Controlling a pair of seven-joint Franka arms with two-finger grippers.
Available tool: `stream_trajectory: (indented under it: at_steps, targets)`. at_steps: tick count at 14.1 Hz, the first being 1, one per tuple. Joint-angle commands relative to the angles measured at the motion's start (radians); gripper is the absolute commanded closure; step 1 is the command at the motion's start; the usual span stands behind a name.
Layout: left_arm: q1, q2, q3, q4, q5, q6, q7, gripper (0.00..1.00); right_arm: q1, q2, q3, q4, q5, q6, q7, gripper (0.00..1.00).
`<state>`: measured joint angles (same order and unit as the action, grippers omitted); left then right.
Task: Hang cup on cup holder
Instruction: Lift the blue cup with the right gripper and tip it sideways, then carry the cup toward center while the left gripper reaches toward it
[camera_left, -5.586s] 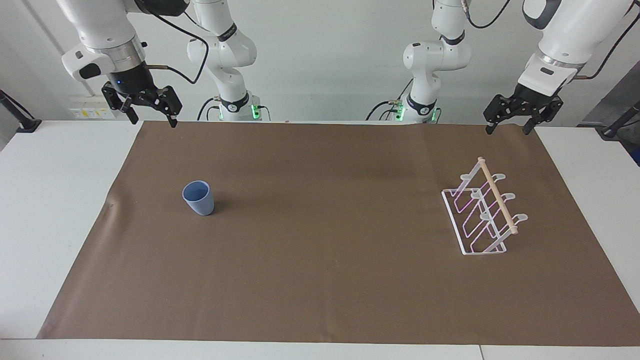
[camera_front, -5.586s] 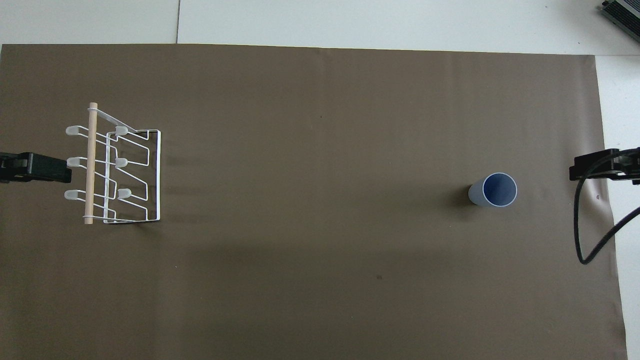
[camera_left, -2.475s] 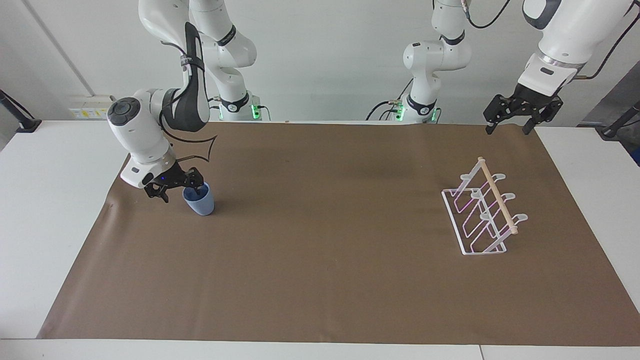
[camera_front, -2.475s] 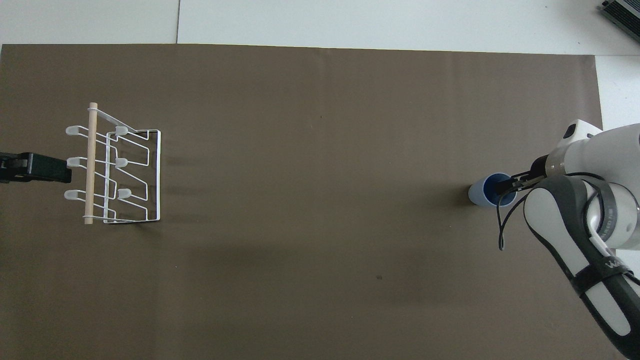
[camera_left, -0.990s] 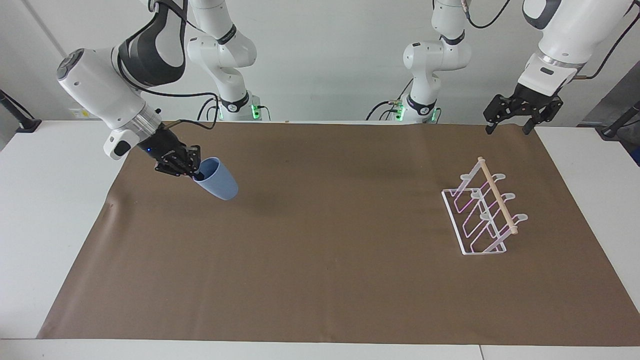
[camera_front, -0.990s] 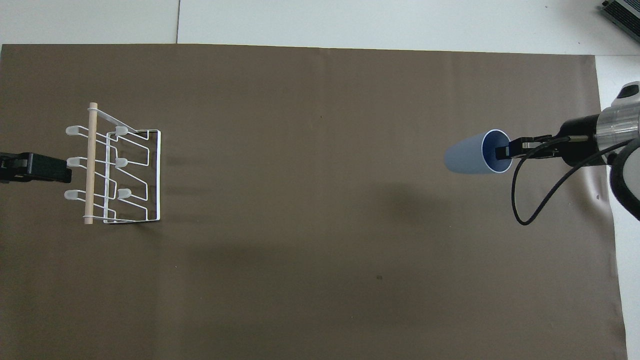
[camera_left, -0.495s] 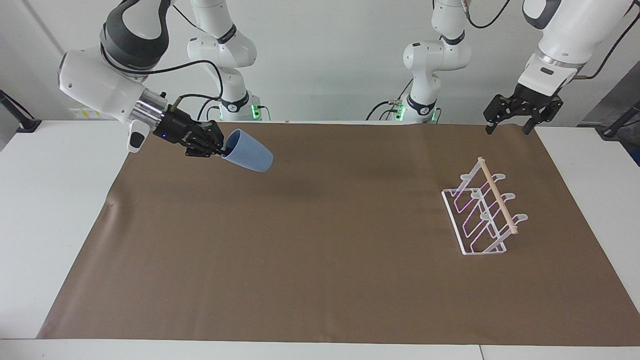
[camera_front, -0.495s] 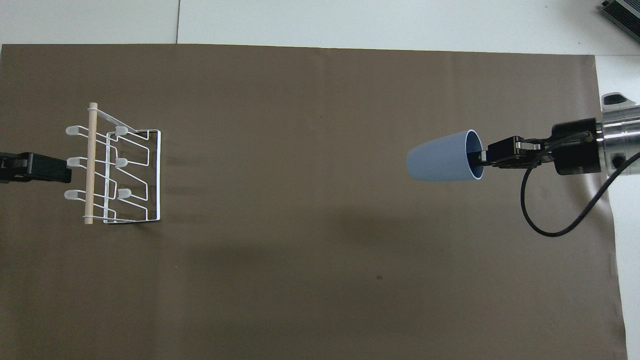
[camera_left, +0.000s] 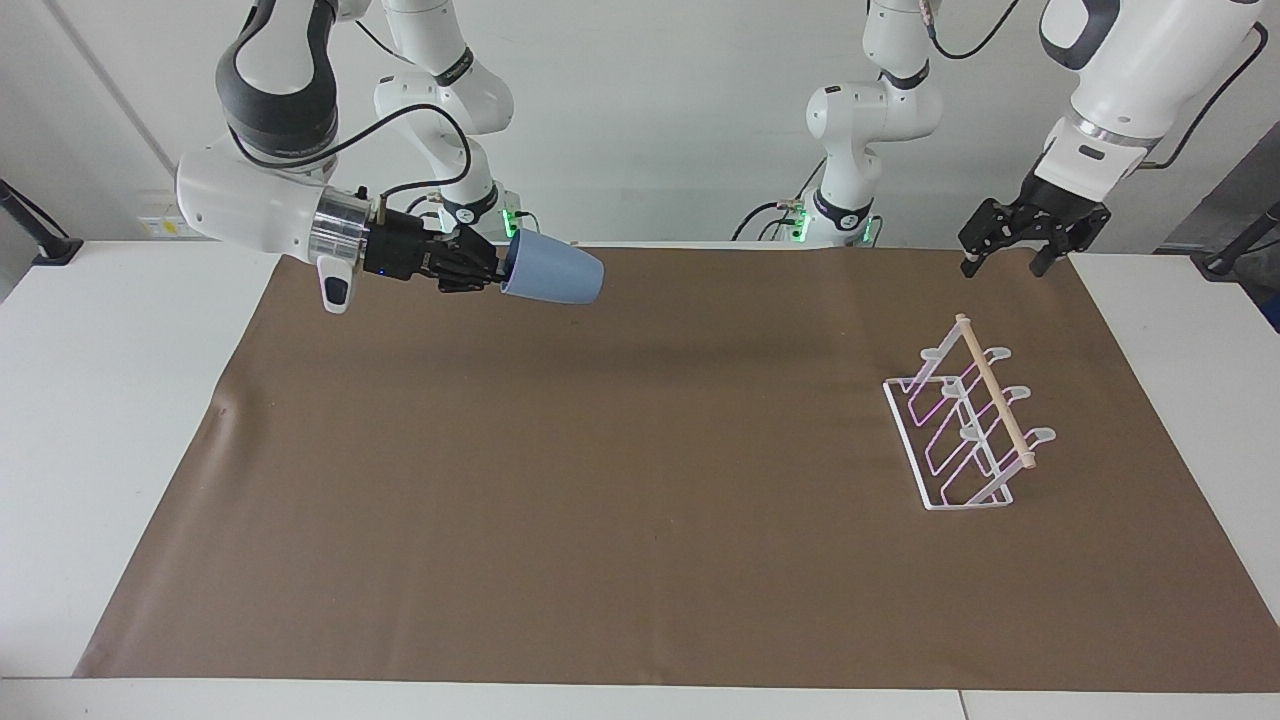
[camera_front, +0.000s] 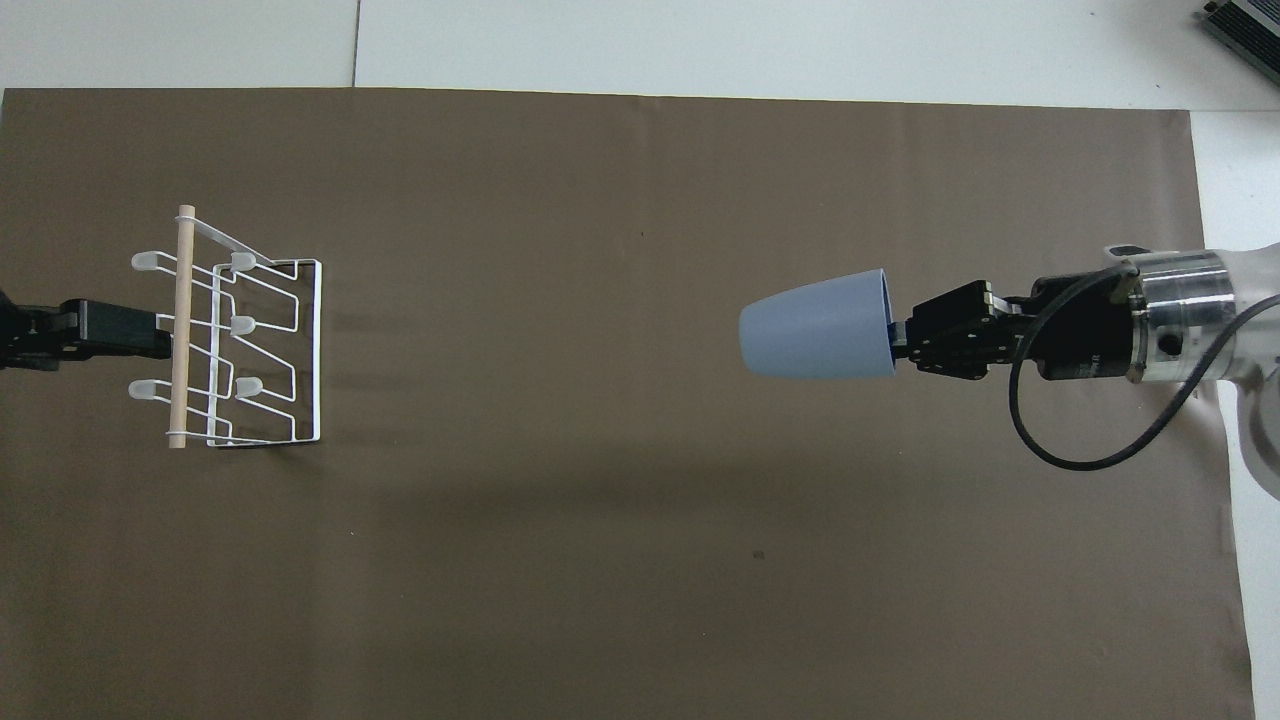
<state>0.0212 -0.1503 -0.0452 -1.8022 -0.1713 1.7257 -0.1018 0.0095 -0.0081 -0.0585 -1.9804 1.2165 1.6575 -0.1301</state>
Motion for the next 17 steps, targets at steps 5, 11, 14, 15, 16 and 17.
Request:
stream_trajectory:
  at_steps: [5, 11, 14, 15, 16, 17]
  targets:
    - [0.008, -0.164, -0.016, -0.285, -0.374, 0.199, -0.358, 0.0, 0.113, -0.03, 0.0, -0.118, 0.273, 0.129, 0.038, 1.0]
    - [-0.21, -0.183, -0.035, -0.347, -0.482, 0.471, -0.927, 0.0, 0.204, -0.023, 0.0, -0.156, 0.388, 0.194, 0.032, 1.0]
    - [-0.309, -0.179, -0.035, -0.359, -0.511, 0.599, -1.122, 0.0, 0.259, -0.03, 0.0, -0.178, 0.417, 0.25, 0.032, 1.0]
    - [-0.337, -0.181, -0.035, -0.373, -0.546, 0.641, -1.169, 0.0, 0.274, -0.03, 0.0, -0.178, 0.419, 0.275, 0.032, 1.0]
    - [-0.371, -0.184, -0.035, -0.384, -0.578, 0.67, -1.197, 0.0, 0.277, -0.029, 0.0, -0.178, 0.422, 0.29, 0.032, 1.0]
    - [-0.406, -0.184, -0.035, -0.388, -0.588, 0.689, -1.225, 0.0, 0.277, -0.029, 0.0, -0.178, 0.422, 0.291, 0.03, 1.0]
